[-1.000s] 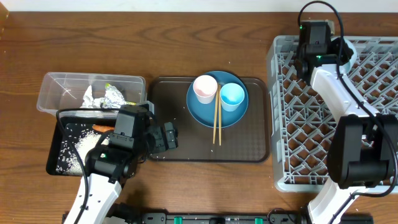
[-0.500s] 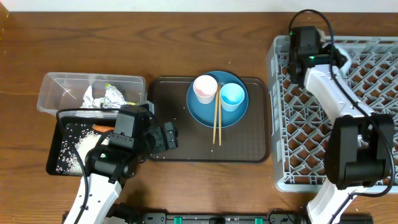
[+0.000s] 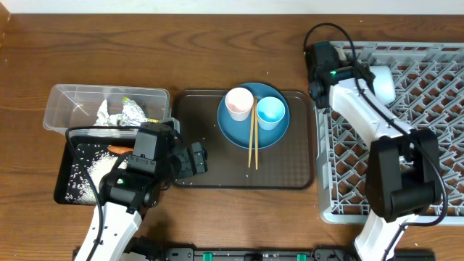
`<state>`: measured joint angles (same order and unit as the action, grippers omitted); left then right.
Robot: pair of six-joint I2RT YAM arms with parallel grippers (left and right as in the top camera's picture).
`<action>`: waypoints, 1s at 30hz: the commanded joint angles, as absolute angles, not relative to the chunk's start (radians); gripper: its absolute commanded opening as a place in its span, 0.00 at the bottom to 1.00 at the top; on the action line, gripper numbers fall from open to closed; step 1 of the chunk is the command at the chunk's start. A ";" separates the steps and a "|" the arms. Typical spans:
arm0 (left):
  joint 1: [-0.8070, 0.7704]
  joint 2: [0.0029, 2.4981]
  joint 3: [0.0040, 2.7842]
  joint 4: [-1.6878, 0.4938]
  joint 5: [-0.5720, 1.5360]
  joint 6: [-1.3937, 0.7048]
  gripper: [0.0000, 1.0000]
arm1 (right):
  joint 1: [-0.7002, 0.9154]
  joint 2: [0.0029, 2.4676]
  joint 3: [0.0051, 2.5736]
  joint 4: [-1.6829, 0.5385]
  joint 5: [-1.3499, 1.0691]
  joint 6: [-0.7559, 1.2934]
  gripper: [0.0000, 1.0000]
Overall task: Sort waste into correct bins and load items into the dishwasher rack
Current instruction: 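Lower the bowl into the rack slots and open right gripper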
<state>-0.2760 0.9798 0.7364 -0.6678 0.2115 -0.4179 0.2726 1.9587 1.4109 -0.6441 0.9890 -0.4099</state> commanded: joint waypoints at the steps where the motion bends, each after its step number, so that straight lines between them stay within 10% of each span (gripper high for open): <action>1: -0.274 0.974 0.737 -0.664 0.221 -0.411 1.00 | 0.307 1.940 1.405 -0.648 0.986 -0.325 0.49; 12: -0.274 0.974 0.737 -0.664 0.221 -0.412 1.00 | 0.225 1.638 1.406 -0.696 0.550 -0.203 0.56; 16: -0.274 0.974 0.737 -0.664 0.221 -0.411 1.00 | 0.073 1.541 1.406 -0.704 0.290 -0.118 0.40; 20: -0.274 0.974 0.737 -0.664 0.221 -0.411 1.00 | -0.099 1.523 1.405 -0.721 0.072 -0.036 0.01; 30: -0.274 0.974 0.737 -0.664 0.221 -0.411 1.00 | -0.356 1.625 1.405 -0.735 -0.318 0.010 0.01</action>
<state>-0.2760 0.9798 0.7364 -0.6678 0.2115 -0.4179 -0.3374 1.5818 1.4055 -0.7330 -0.1432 -0.0204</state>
